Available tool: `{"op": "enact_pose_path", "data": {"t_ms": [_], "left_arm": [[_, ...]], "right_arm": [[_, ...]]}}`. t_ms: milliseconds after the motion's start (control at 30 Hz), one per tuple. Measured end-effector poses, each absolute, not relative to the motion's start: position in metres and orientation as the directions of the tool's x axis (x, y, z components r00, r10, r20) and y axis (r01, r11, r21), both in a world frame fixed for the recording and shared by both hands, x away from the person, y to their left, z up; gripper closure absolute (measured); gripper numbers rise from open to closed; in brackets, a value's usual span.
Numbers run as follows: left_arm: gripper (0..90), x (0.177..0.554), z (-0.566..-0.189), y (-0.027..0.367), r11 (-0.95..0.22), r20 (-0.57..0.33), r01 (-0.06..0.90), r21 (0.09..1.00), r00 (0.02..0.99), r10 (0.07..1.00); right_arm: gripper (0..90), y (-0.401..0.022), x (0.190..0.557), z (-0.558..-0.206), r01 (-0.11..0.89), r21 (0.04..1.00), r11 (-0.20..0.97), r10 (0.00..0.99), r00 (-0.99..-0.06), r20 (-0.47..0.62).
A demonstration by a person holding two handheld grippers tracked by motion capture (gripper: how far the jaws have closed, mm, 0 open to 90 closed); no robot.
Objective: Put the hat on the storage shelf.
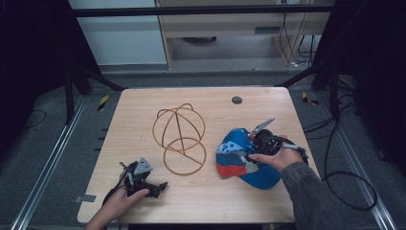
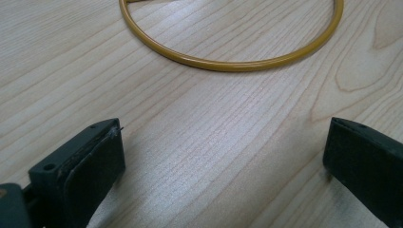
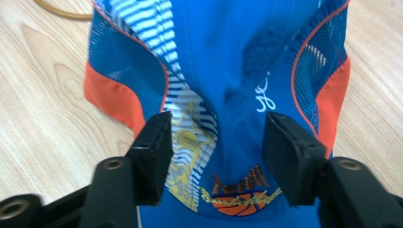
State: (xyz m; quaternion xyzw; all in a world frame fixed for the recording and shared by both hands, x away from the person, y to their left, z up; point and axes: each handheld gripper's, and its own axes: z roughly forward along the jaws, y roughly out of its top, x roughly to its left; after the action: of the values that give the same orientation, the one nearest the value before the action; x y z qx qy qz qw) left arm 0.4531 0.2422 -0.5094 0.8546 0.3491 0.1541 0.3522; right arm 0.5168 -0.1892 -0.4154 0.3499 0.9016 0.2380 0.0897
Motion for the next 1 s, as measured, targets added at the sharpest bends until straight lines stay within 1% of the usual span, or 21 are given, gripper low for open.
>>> {"op": "enact_pose_path", "data": {"t_ms": [33, 167, 200, 233, 267, 300, 333, 467, 733, 1000], "left_arm": [[0.0, 0.453, -0.509, 0.242, -0.508, 0.018, 0.488, 0.710, 0.709, 0.705], [0.0, 0.453, -0.509, 0.242, -0.508, 0.017, 0.488, 0.709, 0.709, 0.705], [0.0, 0.453, -0.509, 0.242, -0.508, 0.017, 0.488, 0.709, 0.709, 0.705], [0.0, 0.453, -0.509, 0.242, -0.508, 0.017, 0.488, 0.709, 0.709, 0.705], [0.0, 0.453, -0.509, 0.242, -0.508, 0.017, 0.488, 0.710, 0.709, 0.705], [0.0, 0.453, -0.509, 0.242, -0.508, 0.017, 0.488, 0.710, 0.709, 0.705], [0.0, 0.453, -0.509, 0.242, -0.509, 0.018, 0.490, 0.708, 0.708, 0.706], [0.0, 0.453, -0.509, 0.242, -0.509, 0.018, 0.489, 0.709, 0.708, 0.706], [0.0, 0.453, -0.509, 0.242, -0.509, 0.018, 0.489, 0.709, 0.708, 0.705], [0.0, 0.453, -0.509, 0.242, -0.509, 0.018, 0.489, 0.709, 0.709, 0.705]], "right_arm": [[49.3, -0.189, 0.518, -0.417, 0.595, 0.486, 0.640, 0.676, -0.737, 0.011], [64.6, -0.190, 0.522, -0.420, 0.599, 0.481, 0.641, 0.670, -0.742, 0.031], [68.9, -0.189, 0.522, -0.420, 0.599, 0.478, 0.642, 0.669, -0.743, 0.031], [76.0, -0.189, 0.523, -0.421, 0.597, 0.475, 0.646, 0.664, -0.747, 0.034], [80.5, -0.189, 0.523, -0.421, 0.596, 0.473, 0.649, 0.660, -0.750, 0.039], [84.6, -0.189, 0.523, -0.420, 0.595, 0.477, 0.647, 0.658, -0.752, 0.044], [86.7, -0.189, 0.523, -0.420, 0.591, 0.477, 0.651, 0.654, -0.755, 0.044], [89.7, -0.192, 0.521, -0.415, 0.589, 0.485, 0.646, 0.652, -0.757, 0.051], [89.9, -0.202, 0.516, -0.397, 0.586, 0.523, 0.619, 0.657, -0.751, 0.064], [89.9, -0.206, 0.508, -0.368, 0.556, 0.571, 0.603, 0.651, -0.757, 0.050]]}}
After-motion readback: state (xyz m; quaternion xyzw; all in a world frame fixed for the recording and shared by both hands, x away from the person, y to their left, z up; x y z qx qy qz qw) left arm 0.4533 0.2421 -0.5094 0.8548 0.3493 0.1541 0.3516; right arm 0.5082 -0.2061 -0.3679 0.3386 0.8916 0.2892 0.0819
